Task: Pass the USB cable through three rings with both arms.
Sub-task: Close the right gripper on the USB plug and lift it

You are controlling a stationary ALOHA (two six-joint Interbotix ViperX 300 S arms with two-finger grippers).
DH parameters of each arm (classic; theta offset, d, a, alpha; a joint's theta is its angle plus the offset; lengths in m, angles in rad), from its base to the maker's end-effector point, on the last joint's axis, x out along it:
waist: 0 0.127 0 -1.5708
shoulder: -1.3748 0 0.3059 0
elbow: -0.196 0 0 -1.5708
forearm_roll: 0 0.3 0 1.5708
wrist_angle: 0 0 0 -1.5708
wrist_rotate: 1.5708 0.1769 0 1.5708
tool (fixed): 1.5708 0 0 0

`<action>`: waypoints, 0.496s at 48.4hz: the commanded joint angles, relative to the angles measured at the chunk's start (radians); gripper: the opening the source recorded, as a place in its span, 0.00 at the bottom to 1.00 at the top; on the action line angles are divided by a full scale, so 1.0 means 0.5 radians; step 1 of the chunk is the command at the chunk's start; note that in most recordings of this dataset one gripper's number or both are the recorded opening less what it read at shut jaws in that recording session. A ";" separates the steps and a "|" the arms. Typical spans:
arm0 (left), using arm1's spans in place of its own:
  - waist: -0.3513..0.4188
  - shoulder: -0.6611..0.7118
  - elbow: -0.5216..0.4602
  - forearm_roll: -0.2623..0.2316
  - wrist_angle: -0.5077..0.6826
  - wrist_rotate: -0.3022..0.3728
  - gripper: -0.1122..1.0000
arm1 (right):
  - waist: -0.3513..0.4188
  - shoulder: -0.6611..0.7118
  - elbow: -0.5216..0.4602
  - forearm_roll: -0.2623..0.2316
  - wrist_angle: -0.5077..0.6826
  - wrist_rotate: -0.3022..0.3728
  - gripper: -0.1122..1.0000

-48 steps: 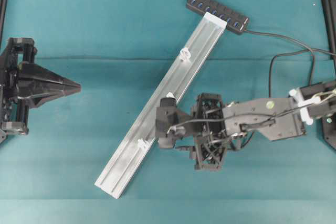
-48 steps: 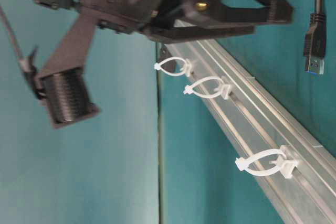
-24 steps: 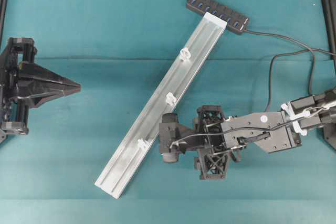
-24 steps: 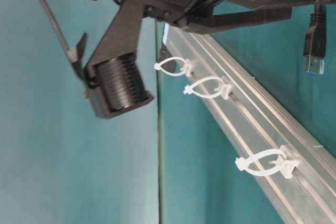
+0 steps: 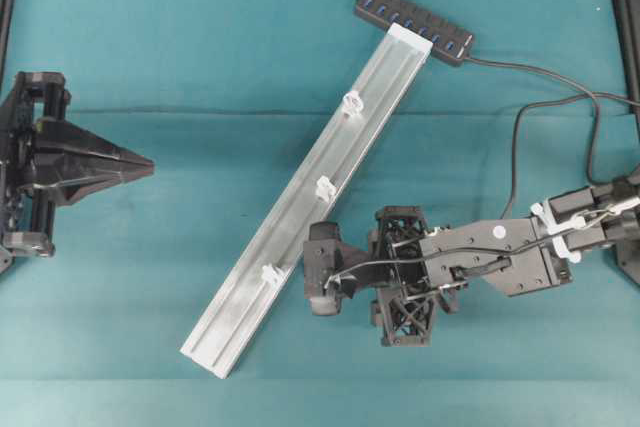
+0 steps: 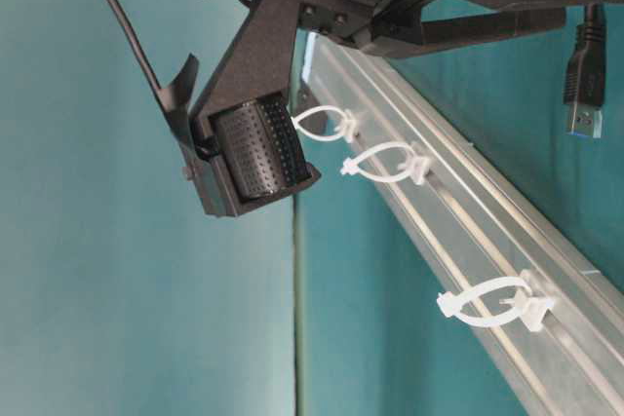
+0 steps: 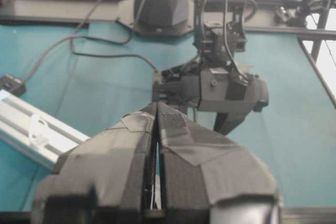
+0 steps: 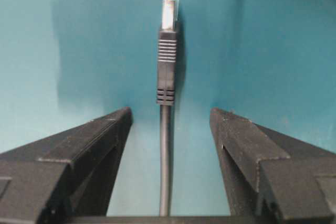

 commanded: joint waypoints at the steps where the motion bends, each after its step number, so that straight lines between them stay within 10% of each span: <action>1: 0.000 0.006 -0.034 0.003 -0.012 -0.003 0.09 | 0.012 0.049 0.000 -0.003 -0.003 -0.012 0.73; 24: 0.000 0.003 -0.037 0.003 -0.012 -0.006 0.09 | 0.012 0.083 -0.018 0.074 0.144 -0.018 0.18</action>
